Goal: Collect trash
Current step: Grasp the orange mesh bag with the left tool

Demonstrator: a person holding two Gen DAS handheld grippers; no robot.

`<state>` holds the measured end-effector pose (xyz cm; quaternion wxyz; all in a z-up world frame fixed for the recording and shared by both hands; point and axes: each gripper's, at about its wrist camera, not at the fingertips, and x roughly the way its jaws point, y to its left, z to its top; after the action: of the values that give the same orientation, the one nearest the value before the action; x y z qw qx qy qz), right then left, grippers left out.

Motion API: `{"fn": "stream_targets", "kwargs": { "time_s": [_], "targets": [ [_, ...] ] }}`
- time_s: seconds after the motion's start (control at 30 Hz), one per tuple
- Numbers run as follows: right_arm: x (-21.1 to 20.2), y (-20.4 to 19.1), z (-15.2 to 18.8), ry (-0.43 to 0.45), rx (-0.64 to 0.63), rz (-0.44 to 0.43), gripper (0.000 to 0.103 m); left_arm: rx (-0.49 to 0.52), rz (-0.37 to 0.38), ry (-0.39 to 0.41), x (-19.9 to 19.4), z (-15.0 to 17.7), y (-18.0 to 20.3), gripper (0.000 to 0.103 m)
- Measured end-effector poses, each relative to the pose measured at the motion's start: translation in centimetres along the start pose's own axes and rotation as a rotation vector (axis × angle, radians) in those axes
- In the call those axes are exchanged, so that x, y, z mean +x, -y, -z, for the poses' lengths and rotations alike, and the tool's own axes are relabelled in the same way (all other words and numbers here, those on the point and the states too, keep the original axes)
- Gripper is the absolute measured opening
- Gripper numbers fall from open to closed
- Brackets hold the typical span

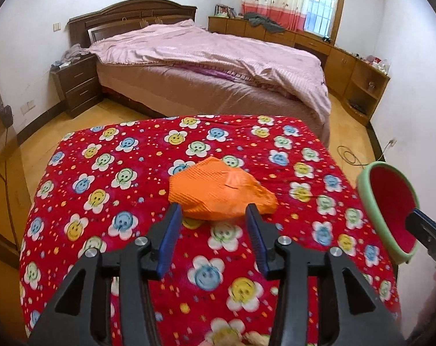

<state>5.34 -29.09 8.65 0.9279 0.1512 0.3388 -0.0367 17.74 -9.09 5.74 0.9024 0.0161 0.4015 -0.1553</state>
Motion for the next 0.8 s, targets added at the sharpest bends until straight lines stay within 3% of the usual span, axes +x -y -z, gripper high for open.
{"fn": "stream_targets", "kwargs": {
  "time_s": [0.1,0.4,0.67,0.73,0.8],
  "targets": [
    [1.2,-0.3,-0.3,-0.013,-0.004,0.0,0.058,0.001,0.002,-0.019,2.0,-0.6,-0.4,0.051],
    [4.2,-0.2,-0.7,-0.057,-0.007,0.008,0.058,0.019,-0.028,-0.1,7.9,-0.9,-0.8,0.052],
    [4.8,0.4,-0.4,-0.07,0.004,0.007,0.058,-0.017,-0.045,-0.103,8.7,-0.2,-0.8,0.051],
    [4.6,0.5,-0.3,-0.071,0.008,0.006,0.058,0.001,-0.033,-0.094,8.6,-0.1,-0.4,0.035],
    [4.4,0.6,-0.2,-0.07,0.012,0.006,0.058,0.01,-0.009,-0.089,8.4,0.0,-0.2,0.013]
  ]
}}
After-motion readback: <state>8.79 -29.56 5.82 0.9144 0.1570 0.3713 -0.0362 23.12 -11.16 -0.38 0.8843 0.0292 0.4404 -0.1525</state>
